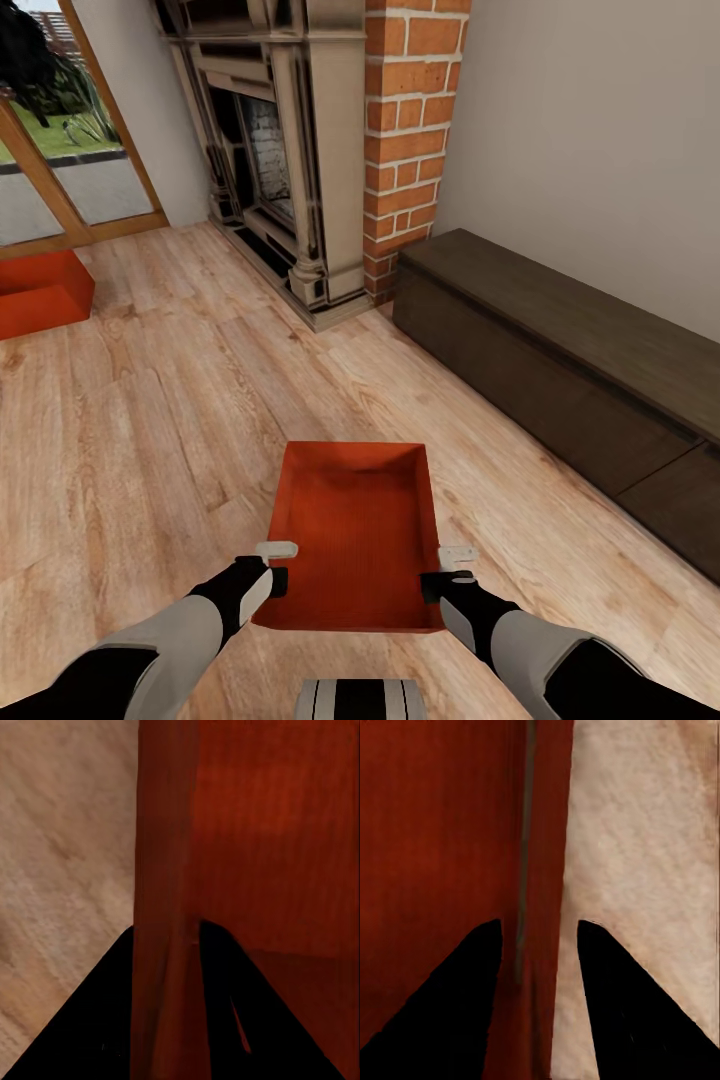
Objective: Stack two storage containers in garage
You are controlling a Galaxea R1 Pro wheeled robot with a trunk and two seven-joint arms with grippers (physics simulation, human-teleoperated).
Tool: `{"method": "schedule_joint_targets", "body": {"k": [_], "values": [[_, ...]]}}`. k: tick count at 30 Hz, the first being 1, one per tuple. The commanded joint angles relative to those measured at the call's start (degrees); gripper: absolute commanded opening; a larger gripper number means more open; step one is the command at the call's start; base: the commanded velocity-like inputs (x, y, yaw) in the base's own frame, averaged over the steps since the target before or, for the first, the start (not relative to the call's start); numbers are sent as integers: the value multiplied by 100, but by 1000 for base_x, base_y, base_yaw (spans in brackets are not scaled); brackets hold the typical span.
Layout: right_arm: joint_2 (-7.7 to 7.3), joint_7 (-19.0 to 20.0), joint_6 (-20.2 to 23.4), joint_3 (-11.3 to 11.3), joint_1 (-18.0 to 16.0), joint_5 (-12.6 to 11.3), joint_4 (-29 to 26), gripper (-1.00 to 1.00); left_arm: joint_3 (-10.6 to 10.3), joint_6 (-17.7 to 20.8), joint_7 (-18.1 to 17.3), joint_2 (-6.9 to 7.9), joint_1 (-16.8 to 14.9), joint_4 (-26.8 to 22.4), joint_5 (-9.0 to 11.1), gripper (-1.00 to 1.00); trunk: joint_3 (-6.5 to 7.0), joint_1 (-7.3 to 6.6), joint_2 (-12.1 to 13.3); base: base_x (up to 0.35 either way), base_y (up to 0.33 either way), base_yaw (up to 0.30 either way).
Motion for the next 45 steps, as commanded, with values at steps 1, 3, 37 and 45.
{"method": "schedule_joint_targets", "body": {"k": [1,3,37,45], "values": [[1,-18,20,5,0,-55,-9,-100,-20,51,41,5,0,-10,-123,-100,-4,0,-1,0,0,0],[4,-17,19,2,0,-55,-9,-100,-21,50,35,7,0,-10,-129,-100,-4,0,-1,0,0,0],[-21,-7,-54,5,0,-38,-9,-100,-2,59,45,2,-1,-19,-141,-100,301,-373,681,0,0,0],[-28,-3,-60,1,0,-38,-23,-100,5,59,38,10,-1,-19,-141,-100,445,-549,1002,0,0,0]]}}
